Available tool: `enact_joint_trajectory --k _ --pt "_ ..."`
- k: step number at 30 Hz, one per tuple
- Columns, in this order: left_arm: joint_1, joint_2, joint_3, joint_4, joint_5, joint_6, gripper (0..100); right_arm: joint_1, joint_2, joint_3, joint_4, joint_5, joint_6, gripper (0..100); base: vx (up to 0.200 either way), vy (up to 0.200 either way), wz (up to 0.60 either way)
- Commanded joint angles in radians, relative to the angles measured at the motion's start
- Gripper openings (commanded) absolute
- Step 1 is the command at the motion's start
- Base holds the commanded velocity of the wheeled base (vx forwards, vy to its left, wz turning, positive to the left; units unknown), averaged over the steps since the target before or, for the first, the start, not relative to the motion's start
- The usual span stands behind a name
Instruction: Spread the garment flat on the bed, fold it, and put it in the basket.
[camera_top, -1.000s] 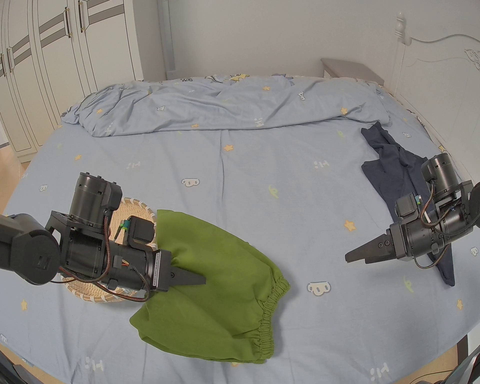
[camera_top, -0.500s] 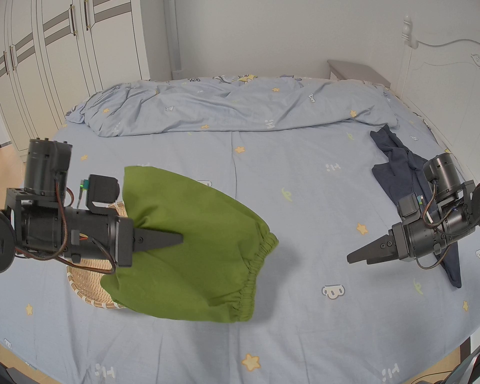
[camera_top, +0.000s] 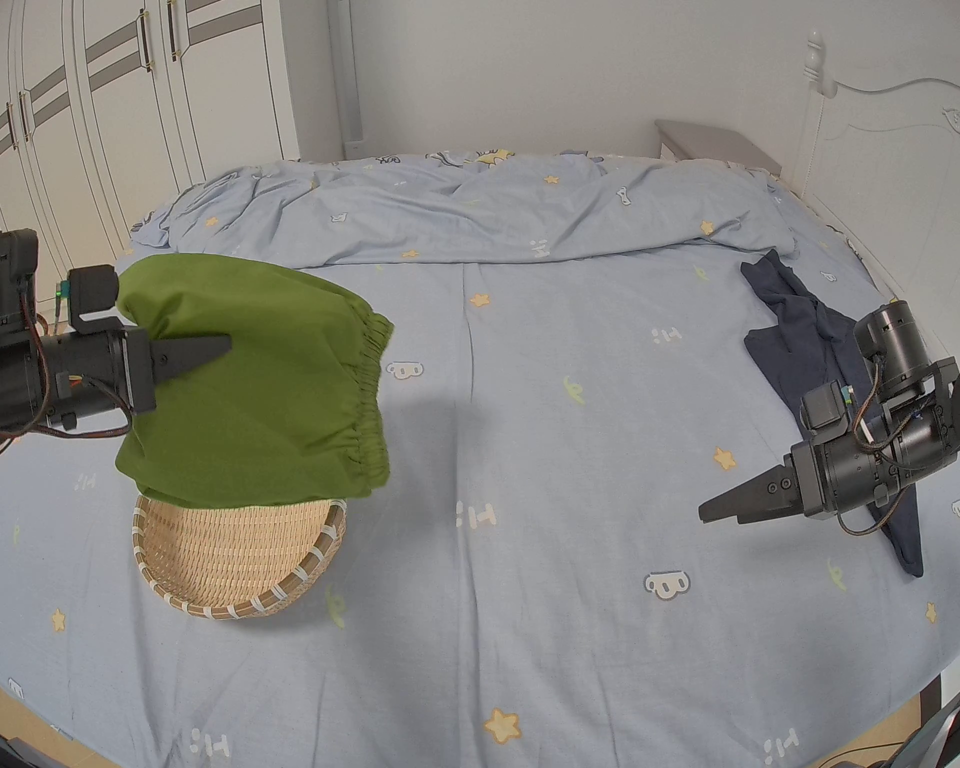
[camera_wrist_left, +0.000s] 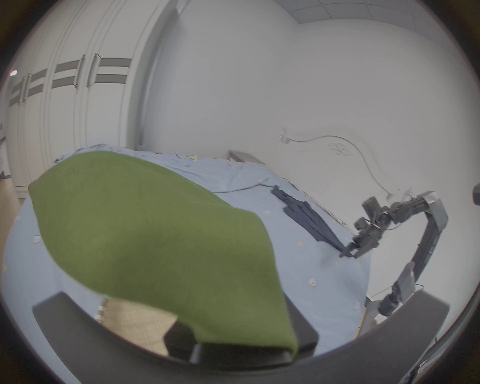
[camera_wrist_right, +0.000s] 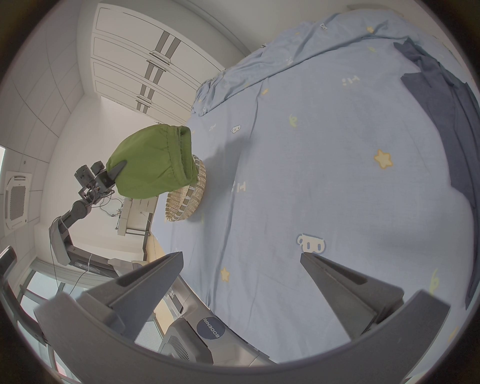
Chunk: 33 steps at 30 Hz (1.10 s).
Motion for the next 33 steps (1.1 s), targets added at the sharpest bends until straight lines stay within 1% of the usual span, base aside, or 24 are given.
enact_joint_trajectory --k 1,7,9,13,14,15,18,26,28,31,32,33 --pt "0.084 0.067 -0.009 -0.025 -0.001 -0.006 0 0.001 -0.004 0.002 0.0 0.0 0.0 100 0.0 0.0 0.0" --pt "0.093 0.174 0.037 -0.023 0.01 -0.022 0 0.002 -0.003 0.008 0.0 0.0 -0.002 100 0.0 0.0 0.0" --pt "0.139 0.245 0.08 -0.025 0.003 -0.044 0 0.002 -0.001 0.008 0.0 0.0 -0.002 100 0.0 0.0 0.0" --pt "0.208 0.33 0.126 -0.025 0.003 -0.052 0 0.008 -0.001 0.008 0.0 0.0 -0.002 100 0.0 0.0 0.0" --pt "0.214 0.335 0.129 -0.025 0.003 -0.052 0 0.01 0.0 0.009 0.0 0.0 -0.002 100 0.0 0.0 0.0" --pt "0.237 0.36 0.132 -0.023 0.005 -0.053 0 0.013 0.0 0.011 0.0 0.0 -0.002 100 0.0 0.0 0.0" --pt "0.275 0.413 0.133 -0.023 0.008 -0.059 0 0.042 -0.001 0.02 0.0 0.0 0.001 100 0.0 0.0 0.0" --pt "0.277 0.524 0.107 -0.025 0.02 -0.067 0 0.044 0.0 0.021 0.0 0.0 0.001 100 0.0 0.0 0.0" --pt "0.274 0.553 0.092 -0.025 0.062 -0.068 0 0.044 0.0 0.02 0.0 0.0 0.001 100 0.0 0.0 0.0" --pt "0.266 0.554 0.093 -0.023 0.102 -0.068 0 0.044 0.0 0.021 0.0 0.0 0.001 100 0.0 0.0 0.0" --pt "0.266 0.551 0.093 -0.023 0.105 -0.068 100 0.044 0.0 0.021 0.0 -0.001 0.0 100 0.0 0.0 0.0" --pt "0.263 0.539 0.093 -0.025 0.114 -0.07 100 0.044 0.0 0.021 0.0 0.0 0.0 100 0.0 0.0 0.0"
